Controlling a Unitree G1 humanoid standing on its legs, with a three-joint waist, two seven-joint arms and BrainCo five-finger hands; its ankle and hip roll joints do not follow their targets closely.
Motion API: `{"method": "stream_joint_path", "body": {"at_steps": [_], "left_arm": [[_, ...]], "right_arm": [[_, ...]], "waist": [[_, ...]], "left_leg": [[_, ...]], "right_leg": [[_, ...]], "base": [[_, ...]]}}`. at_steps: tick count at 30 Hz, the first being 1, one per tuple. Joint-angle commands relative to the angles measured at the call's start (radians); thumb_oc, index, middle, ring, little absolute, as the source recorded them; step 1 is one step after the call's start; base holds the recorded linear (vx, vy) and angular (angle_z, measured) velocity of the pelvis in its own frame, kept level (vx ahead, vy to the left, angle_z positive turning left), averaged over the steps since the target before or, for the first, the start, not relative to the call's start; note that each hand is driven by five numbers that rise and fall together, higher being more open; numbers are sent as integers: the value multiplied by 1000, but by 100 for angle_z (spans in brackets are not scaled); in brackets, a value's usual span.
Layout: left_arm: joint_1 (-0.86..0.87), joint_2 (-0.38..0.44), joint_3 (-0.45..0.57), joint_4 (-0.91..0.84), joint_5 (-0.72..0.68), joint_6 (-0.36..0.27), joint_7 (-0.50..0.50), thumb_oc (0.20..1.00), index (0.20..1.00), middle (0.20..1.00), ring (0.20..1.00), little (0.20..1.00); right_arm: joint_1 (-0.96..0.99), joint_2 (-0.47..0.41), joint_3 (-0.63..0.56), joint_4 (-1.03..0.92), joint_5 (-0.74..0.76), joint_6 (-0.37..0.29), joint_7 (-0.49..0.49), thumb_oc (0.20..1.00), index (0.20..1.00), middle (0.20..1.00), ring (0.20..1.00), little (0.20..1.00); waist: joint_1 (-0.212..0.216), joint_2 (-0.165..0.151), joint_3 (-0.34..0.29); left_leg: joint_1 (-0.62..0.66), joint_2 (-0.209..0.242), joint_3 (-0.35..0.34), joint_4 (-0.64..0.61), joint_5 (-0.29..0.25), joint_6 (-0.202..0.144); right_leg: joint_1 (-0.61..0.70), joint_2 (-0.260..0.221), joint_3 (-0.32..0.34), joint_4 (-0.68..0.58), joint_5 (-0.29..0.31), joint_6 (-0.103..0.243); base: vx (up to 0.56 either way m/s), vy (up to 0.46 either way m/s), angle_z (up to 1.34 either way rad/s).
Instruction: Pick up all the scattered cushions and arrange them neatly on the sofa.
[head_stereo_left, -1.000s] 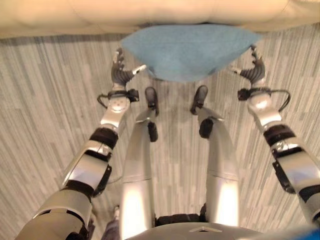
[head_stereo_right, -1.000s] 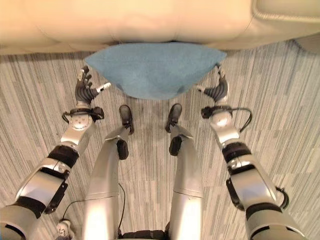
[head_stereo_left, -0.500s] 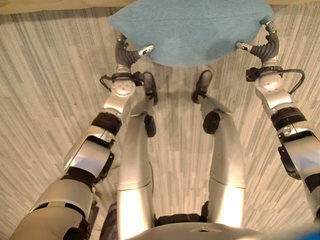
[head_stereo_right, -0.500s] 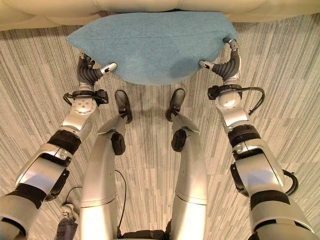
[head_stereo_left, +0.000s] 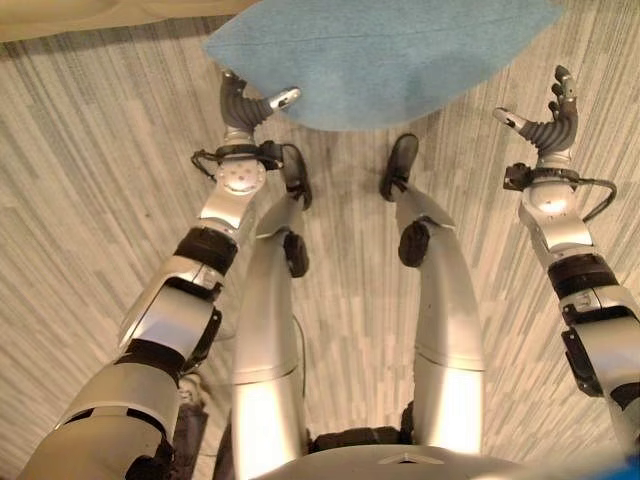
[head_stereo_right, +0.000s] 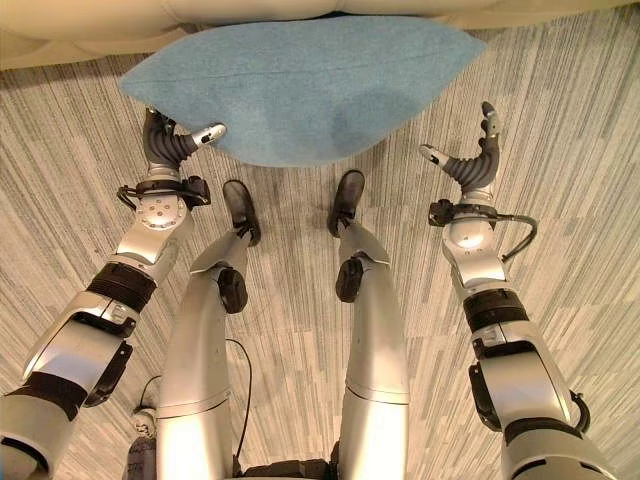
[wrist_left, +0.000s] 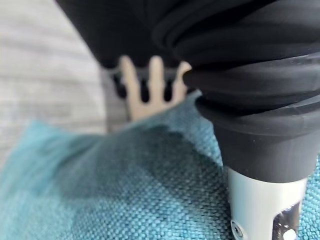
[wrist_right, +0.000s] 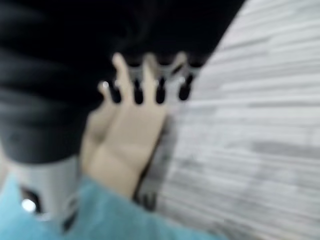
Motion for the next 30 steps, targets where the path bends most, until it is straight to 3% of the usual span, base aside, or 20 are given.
{"method": "stream_joint_path", "body": {"at_steps": [1,7,21,30], "left_arm": [[112,-41,13,-27,37,-38,17,1000,1000,1000,1000,1000],[125,-47,13,-17,33,-41,4,1000,1000,1000,1000,1000],[74,-73,-28,46,-1,-33,-13,1000,1000,1000,1000,1000],[-132,-147,-84,130,-25,-18,18,1000,1000,1000,1000,1000]], "right_arm": [[118,28,19,-15,50,-62,23,1000,1000,1000,1000,1000],[82,33,47,31,62,-59,44,1000,1000,1000,1000,1000],[-208,49,198,156,93,-34,78,1000,1000,1000,1000,1000],[-434,171,306,174,92,-12,56,1000,1000,1000,1000,1000]], "waist": [[-7,30,-162],[4,37,-168],[54,57,-162],[58,56,-137]], "left_leg": [[-49,16,-107,-59,46,-79],[-48,16,-106,-78,54,-79],[-76,12,-113,-66,64,-78],[-88,9,-112,-41,55,-63]], "right_leg": [[-24,3,14,11,-10,135],[-24,2,16,0,-5,137],[-57,-3,21,34,-15,133],[-71,9,26,56,-14,133]], "base": [[0,20,-5],[0,5,-1],[3,-7,2],[0,0,0]]}}
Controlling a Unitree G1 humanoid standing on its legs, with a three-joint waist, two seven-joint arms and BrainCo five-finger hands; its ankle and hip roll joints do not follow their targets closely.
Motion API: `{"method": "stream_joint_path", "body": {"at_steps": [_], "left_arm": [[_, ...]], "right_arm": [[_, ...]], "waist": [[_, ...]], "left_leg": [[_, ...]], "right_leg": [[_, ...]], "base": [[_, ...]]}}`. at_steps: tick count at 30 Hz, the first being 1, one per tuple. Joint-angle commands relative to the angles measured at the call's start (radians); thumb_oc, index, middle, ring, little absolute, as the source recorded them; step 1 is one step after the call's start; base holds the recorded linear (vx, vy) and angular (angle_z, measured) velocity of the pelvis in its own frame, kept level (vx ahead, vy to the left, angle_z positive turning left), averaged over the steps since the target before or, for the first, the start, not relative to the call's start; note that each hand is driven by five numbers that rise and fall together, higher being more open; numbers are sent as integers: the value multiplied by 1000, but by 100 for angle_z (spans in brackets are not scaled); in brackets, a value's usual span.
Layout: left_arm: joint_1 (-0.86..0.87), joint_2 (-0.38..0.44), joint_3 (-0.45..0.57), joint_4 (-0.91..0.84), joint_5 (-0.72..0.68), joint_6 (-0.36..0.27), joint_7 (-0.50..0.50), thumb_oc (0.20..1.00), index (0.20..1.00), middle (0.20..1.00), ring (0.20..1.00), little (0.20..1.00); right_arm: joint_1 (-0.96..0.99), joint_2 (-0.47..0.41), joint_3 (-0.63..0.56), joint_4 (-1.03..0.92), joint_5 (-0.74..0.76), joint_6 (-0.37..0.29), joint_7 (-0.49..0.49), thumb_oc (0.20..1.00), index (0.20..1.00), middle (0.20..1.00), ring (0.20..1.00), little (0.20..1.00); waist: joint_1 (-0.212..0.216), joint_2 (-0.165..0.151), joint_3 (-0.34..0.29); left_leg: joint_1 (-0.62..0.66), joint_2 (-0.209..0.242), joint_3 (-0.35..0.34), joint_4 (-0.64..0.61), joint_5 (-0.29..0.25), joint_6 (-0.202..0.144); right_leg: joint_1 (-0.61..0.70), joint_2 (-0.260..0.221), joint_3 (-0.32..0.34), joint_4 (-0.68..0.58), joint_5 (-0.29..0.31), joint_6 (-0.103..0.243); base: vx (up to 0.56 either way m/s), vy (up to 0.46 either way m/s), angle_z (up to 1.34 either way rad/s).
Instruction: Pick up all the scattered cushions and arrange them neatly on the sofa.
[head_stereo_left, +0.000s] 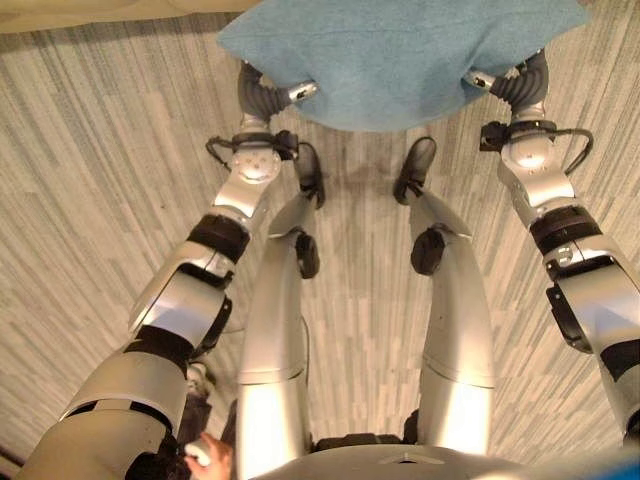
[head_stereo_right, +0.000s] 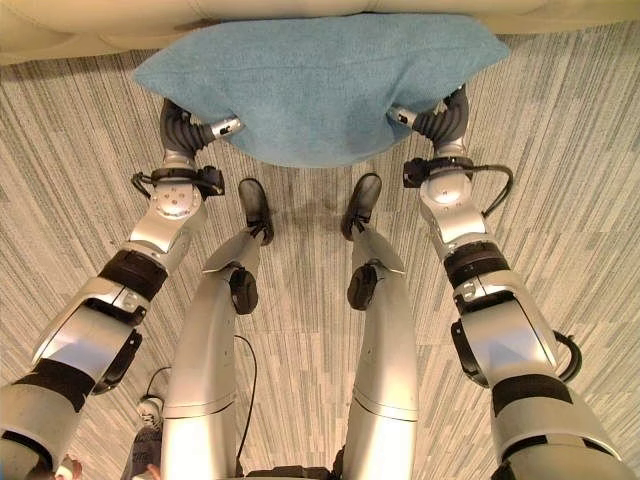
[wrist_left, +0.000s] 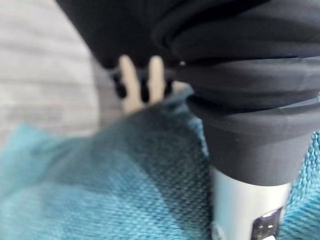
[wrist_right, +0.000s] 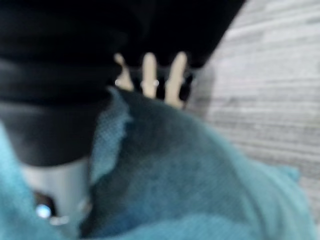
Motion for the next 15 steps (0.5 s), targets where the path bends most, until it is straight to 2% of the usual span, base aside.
{"method": "stream_joint_path", "body": {"at_steps": [1,2,4,5,6,7,8,9,15], "left_arm": [[27,-66,1,14,-11,-26,20,1000,1000,1000,1000,1000],[-5,-93,-2,40,-38,-29,28,1000,1000,1000,1000,1000],[-20,-104,1,46,-51,-33,29,1000,1000,1000,1000,1000],[-51,-129,1,47,-81,-40,37,762,762,762,762,762],[-57,-134,2,47,-90,-45,35,592,592,592,592,592],[-58,-133,2,48,-91,-45,34,442,442,442,442,442],[-69,-140,5,43,-108,-53,39,200,200,200,200,200],[-71,-149,13,15,-120,-64,46,200,200,200,200,200],[-57,-143,29,-34,-119,-79,51,200,200,200,200,200]], "right_arm": [[-56,117,101,-47,2,-45,2,1000,1000,1000,1000,1000],[-85,169,117,-33,8,-41,0,1000,1000,1000,1000,1000],[-101,191,122,-25,12,-40,0,1000,1000,1000,1000,1000],[-131,234,136,-19,16,-35,-1,1000,1000,1000,1000,1000],[-139,250,138,-18,22,-35,0,1000,1000,1000,1000,1000],[-141,251,138,-17,22,-35,0,664,664,664,664,664],[-154,268,143,-19,30,-36,1,426,426,426,426,426],[-161,295,145,-32,37,-37,4,200,200,200,200,200],[-157,307,144,-67,29,-45,9,200,200,200,200,200]], "waist": [[-22,48,-73],[-23,47,-72],[-25,47,-71],[-24,49,-74],[-25,50,-73],[-25,50,-73],[-25,50,-75],[-24,53,-77],[-22,57,-93]], "left_leg": [[-16,5,-117,-56,53,-57],[-16,5,-117,-51,52,-55],[-16,5,-116,-50,52,-55],[-17,3,-116,-49,53,-54],[-18,2,-118,-46,54,-54],[-19,2,-118,-46,54,-54],[-21,2,-119,-44,54,-54],[-21,3,-117,-45,55,-55],[-19,2,-117,-48,58,-57]], "right_leg": [[19,13,17,14,-2,147],[17,16,19,15,0,144],[16,18,19,16,0,143],[14,22,19,16,0,141],[12,23,18,18,1,140],[11,23,18,18,0,140],[10,25,17,21,0,139],[8,27,18,22,1,138],[5,31,13,25,-2,135]], "base": [[0,0,0],[0,0,0],[2,-7,-2],[4,-8,-3],[0,0,0],[0,0,0],[0,0,0],[0,0,0],[0,0,0]]}}
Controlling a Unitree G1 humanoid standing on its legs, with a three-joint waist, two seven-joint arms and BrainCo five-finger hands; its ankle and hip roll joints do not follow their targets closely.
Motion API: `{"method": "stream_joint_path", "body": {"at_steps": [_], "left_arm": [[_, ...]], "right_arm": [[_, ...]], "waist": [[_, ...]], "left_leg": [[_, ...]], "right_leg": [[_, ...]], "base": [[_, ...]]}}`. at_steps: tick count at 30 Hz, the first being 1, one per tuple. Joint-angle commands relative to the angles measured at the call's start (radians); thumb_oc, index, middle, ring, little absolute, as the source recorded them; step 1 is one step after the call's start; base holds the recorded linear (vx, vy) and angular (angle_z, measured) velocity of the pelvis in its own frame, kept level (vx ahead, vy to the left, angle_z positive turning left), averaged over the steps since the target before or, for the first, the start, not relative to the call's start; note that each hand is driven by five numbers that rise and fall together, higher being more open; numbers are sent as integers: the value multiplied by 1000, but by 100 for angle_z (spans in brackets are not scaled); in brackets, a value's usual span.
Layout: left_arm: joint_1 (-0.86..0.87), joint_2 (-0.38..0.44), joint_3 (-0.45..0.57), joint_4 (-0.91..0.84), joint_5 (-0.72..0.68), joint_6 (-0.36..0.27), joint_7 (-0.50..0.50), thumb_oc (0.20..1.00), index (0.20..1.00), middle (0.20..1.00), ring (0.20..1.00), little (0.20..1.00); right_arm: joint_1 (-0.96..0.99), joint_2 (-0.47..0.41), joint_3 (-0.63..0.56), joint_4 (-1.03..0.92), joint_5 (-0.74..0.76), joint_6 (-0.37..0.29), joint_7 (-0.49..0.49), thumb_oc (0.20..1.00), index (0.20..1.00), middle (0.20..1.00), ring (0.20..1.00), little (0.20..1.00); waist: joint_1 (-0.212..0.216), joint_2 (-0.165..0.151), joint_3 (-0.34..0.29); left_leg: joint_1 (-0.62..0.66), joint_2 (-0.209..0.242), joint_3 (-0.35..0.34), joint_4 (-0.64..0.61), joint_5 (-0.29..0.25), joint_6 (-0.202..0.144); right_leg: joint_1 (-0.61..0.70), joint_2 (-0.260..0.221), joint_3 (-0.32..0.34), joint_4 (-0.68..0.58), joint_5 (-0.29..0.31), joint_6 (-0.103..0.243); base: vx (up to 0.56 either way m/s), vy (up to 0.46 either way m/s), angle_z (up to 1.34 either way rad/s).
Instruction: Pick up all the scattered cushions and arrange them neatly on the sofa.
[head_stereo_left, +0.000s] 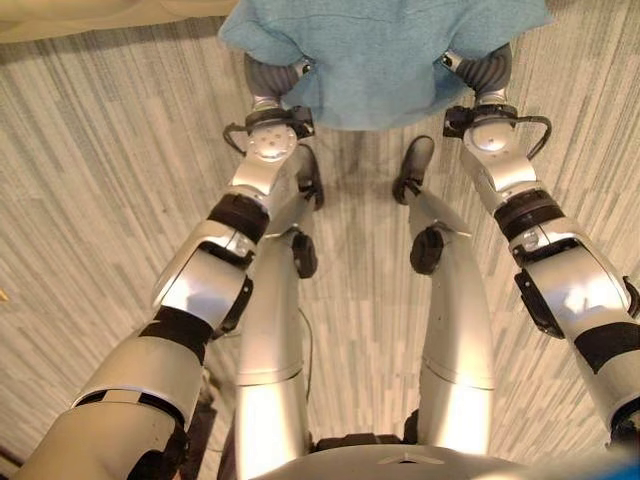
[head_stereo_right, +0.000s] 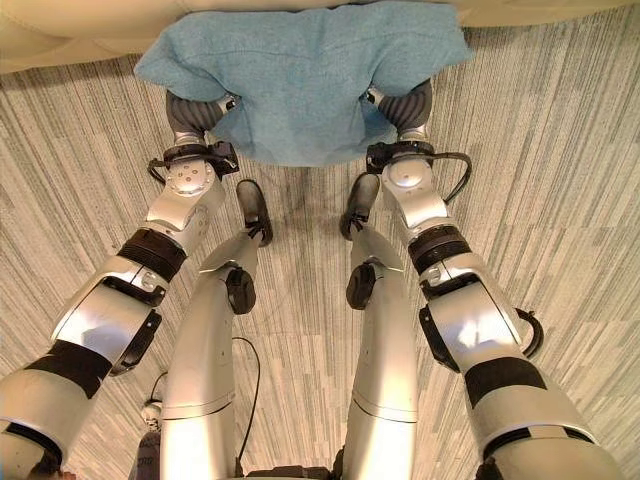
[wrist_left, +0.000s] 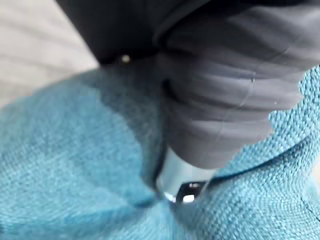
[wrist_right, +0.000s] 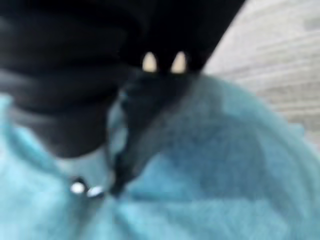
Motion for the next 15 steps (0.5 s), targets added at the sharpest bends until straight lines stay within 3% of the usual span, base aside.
{"method": "stream_joint_path", "body": {"at_steps": [1,8,15], "left_arm": [[3,-81,0,-91,1,-83,-26,200,200,200,200,200],[110,-73,42,-209,1,-108,-38,200,200,200,200,200],[274,-52,61,-312,32,-115,-78,200,200,200,200,200]], "right_arm": [[-90,188,142,-98,-15,-65,62,200,200,200,200,200],[3,143,112,-192,-48,-81,75,200,200,200,200,200],[137,125,109,-301,-82,-91,122,200,200,200,200,200]], "waist": [[-22,57,-97],[-28,59,-134],[-30,61,-158]], "left_leg": [[-21,-13,-135,-48,49,-47],[37,-3,-132,-101,59,-51],[217,10,-133,-211,74,-69]], "right_leg": [[26,13,-5,14,-9,139],[89,27,-20,-24,-10,134],[272,37,-44,-121,-7,128]], "base": [[0,0,0],[-5,0,0],[-12,-4,-2]]}}
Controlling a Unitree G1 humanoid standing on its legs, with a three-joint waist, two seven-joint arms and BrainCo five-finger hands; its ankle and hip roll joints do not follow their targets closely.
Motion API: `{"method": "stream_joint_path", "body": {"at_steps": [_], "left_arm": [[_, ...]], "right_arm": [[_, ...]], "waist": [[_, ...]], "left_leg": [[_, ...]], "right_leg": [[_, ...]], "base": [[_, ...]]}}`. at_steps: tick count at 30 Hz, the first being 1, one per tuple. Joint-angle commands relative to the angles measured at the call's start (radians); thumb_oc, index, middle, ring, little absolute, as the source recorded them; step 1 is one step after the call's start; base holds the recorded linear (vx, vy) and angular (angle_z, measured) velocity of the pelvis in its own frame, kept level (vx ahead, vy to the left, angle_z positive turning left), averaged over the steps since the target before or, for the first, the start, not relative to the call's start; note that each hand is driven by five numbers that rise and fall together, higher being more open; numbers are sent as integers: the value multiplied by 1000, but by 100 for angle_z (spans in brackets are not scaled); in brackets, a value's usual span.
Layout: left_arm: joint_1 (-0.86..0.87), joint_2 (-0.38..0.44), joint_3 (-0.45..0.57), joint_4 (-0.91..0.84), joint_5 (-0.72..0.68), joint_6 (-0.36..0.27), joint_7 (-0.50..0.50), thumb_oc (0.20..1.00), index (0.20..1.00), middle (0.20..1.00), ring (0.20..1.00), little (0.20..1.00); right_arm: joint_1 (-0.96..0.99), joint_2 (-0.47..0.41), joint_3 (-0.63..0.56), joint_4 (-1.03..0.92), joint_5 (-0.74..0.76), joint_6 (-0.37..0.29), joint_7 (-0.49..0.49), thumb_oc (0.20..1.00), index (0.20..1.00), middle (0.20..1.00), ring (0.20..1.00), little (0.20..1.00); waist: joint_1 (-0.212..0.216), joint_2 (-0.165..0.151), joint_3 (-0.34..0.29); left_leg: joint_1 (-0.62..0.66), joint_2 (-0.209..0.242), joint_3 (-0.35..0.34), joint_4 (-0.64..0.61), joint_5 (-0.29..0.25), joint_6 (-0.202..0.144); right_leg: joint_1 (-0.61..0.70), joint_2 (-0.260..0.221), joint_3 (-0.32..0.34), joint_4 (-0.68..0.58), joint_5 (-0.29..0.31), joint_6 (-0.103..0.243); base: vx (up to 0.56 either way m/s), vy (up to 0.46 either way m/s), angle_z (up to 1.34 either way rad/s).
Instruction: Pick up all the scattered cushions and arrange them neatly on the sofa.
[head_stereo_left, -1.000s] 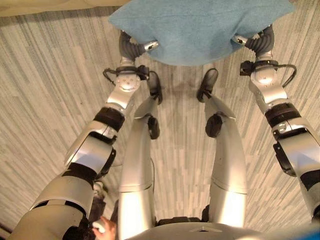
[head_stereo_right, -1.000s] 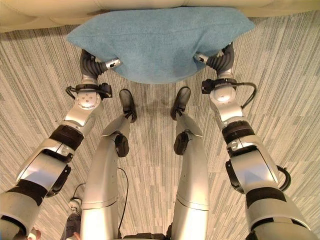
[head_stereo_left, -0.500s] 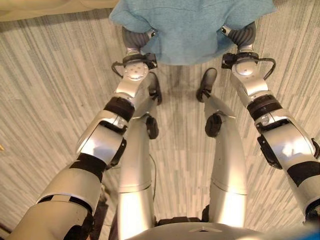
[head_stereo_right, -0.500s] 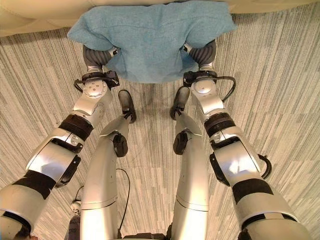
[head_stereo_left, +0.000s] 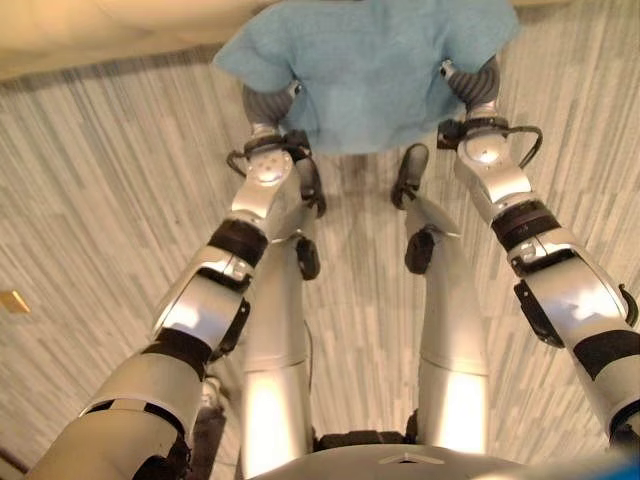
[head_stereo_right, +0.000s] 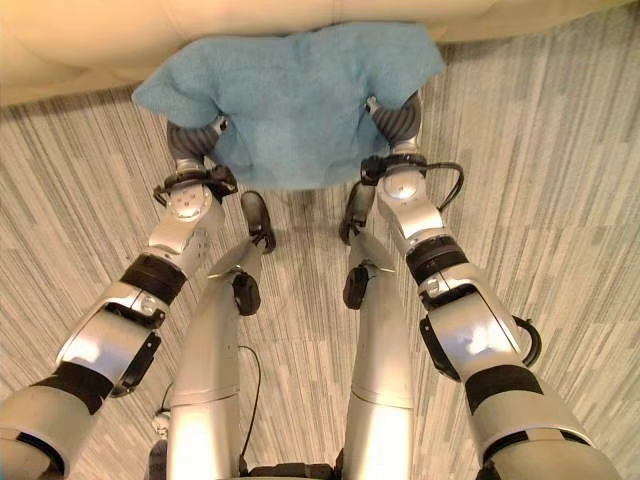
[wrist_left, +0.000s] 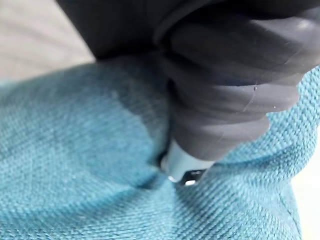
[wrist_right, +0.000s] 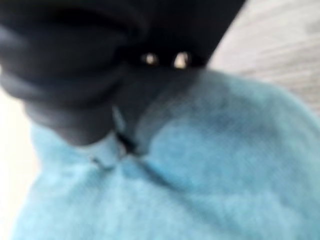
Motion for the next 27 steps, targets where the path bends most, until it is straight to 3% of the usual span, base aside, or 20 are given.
{"method": "stream_joint_path", "body": {"at_steps": [1,7,8,10,14,18,20,24,27], "left_arm": [[33,-68,-14,-104,53,-116,-72,200,200,200,200,200],[294,-51,8,-256,94,-123,-126,200,200,200,200,200],[348,-55,17,-277,96,-124,-144,200,200,200,200,200],[456,-46,28,-330,103,-127,-173,200,200,200,200,200],[580,-49,34,-368,102,-122,-210,200,200,200,200,200],[664,-65,26,-370,94,-109,-263,200,200,200,200,200],[678,-70,24,-370,87,-105,-272,200,200,200,200,200],[723,-64,19,-378,107,-82,-287,200,200,200,200,200],[745,-62,29,-382,134,-80,-291,200,200,200,200,200]], "right_arm": [[3,130,65,-145,-74,-118,75,200,200,200,200,200],[259,82,40,-351,-144,-120,123,200,200,200,200,200],[326,77,41,-373,-167,-118,136,200,200,200,200,200],[444,82,45,-416,-166,-112,172,200,200,200,200,200],[547,88,47,-480,-186,-109,200,200,200,200,200,200],[637,67,22,-506,-198,-103,213,200,200,200,200,200],[658,60,19,-514,-204,-99,218,200,200,200,200,200],[726,58,1,-514,-211,-93,228,200,200,200,200,200],[749,60,-8,-506,-228,-88,235,200,200,200,200,200]], "waist": [[-17,32,-184],[0,19,-214],[1,14,-218],[-1,7,-228],[-9,1,-254],[-17,-8,-285],[-17,-9,-296],[-3,-27,-347],[5,-26,-374]], "left_leg": [[-25,4,-132,-78,33,-56],[331,1,-145,-236,59,-82],[414,3,-139,-284,99,-82],[618,6,-120,-369,118,-101],[839,10,-88,-432,133,-128],[939,15,-71,-362,124,-149],[952,16,-66,-358,122,-149],[996,24,-56,-495,165,-145],[1050,7,-30,-523,134,-119]], "right_leg": [[29,17,-21,-6,-43,150],[389,7,-69,-164,-40,145],[473,10,-88,-213,-15,131],[687,28,-115,-316,-13,126],[937,65,-135,-415,-17,121],[1146,82,-160,-495,-36,104],[1167,85,-169,-511,-35,104],[1239,85,-191,-586,-1,133],[1287,66,-196,-581,-6,154]], "base": [[19,-3,3],[-5,-25,7],[3,-5,7],[53,-8,8],[76,-41,6],[106,-92,26],[127,-40,73],[195,114,45],[257,236,9]]}}
